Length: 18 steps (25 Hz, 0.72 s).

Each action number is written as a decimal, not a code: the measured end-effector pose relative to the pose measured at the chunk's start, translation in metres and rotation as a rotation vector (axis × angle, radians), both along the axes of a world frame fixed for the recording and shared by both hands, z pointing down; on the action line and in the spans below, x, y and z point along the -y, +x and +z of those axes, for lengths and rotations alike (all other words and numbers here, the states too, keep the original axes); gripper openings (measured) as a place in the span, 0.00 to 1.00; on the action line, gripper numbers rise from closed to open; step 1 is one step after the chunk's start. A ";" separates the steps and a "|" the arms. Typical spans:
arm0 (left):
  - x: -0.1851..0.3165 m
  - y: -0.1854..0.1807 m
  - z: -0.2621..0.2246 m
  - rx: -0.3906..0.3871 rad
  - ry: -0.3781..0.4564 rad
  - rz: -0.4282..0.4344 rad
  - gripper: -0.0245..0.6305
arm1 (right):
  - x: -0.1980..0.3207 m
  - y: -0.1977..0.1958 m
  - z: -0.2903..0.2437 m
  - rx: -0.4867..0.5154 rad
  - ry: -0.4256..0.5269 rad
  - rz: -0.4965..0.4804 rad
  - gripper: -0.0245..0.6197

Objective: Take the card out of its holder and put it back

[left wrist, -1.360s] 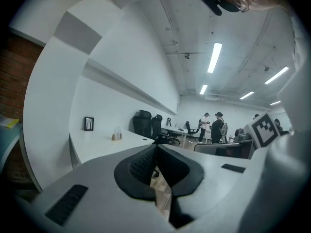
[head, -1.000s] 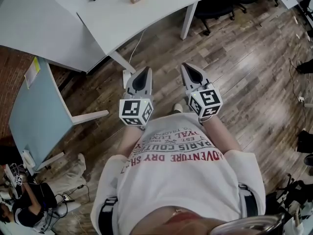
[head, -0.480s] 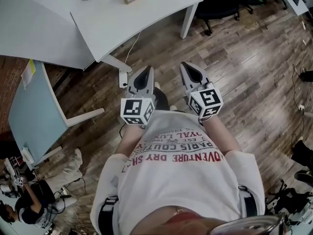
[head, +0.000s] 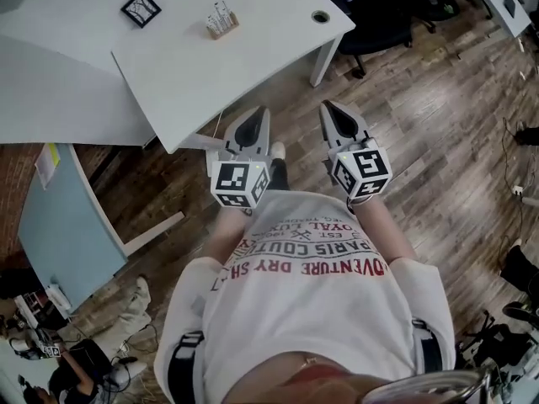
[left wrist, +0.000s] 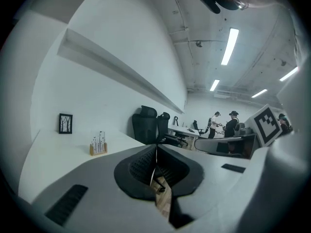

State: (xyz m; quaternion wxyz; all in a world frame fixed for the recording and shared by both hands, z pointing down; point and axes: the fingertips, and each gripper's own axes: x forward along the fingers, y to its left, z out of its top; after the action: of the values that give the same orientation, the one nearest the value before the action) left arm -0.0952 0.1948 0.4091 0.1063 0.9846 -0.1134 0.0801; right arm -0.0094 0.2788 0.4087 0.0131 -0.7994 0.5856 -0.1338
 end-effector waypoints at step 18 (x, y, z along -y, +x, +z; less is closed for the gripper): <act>0.219 0.108 0.002 -0.006 -0.033 -0.094 0.07 | 0.222 0.116 -0.007 -0.009 0.000 -0.114 0.08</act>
State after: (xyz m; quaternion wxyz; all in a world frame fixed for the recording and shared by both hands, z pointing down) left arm 0.0127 -0.0241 0.4109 0.1264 0.9766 -0.1578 0.0737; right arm 0.1061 0.0573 0.4013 0.0027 -0.7653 0.6302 -0.1308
